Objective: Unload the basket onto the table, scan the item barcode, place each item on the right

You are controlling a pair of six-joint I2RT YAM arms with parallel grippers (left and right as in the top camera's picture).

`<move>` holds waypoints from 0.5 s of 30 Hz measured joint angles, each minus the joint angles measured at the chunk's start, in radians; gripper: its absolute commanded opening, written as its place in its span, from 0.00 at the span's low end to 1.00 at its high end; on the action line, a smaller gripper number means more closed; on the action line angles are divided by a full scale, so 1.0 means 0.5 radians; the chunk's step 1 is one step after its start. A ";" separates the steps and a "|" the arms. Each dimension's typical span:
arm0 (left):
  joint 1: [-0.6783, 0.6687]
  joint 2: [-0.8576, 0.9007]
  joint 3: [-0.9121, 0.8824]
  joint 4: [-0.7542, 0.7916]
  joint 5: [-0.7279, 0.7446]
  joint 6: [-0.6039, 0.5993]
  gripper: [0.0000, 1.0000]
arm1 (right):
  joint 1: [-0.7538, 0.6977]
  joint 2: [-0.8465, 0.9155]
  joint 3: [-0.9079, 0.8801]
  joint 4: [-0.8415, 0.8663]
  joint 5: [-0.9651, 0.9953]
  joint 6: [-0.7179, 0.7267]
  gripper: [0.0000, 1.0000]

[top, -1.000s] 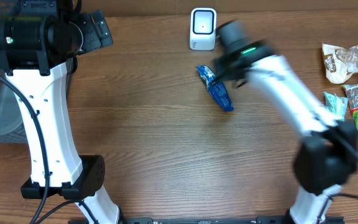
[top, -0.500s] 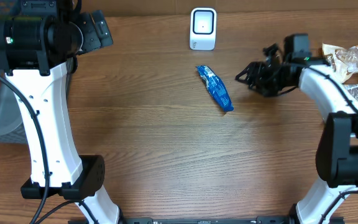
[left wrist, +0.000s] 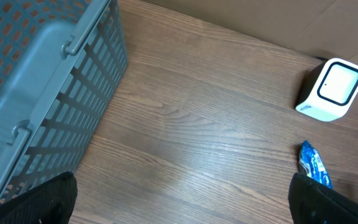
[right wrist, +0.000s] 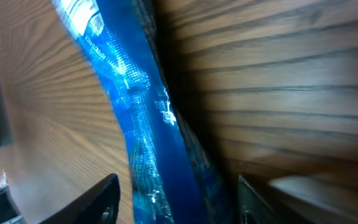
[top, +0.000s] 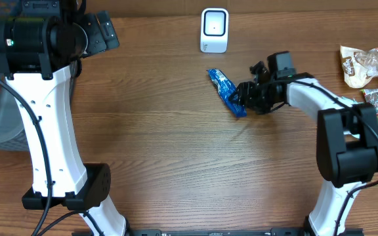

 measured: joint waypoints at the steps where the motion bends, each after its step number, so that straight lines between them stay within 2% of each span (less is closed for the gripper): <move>1: 0.000 0.000 0.000 0.000 0.000 0.000 1.00 | 0.016 0.000 0.000 0.005 0.014 0.014 0.52; 6: 0.000 0.000 0.000 0.000 0.000 0.000 1.00 | 0.047 0.001 0.000 -0.034 0.074 0.106 0.38; 10: 0.000 0.000 0.000 0.000 0.000 0.000 1.00 | 0.056 0.001 0.000 -0.048 0.100 0.177 0.20; 15: 0.000 0.000 0.000 0.000 0.000 0.000 1.00 | 0.056 0.001 0.005 -0.063 0.101 0.224 0.15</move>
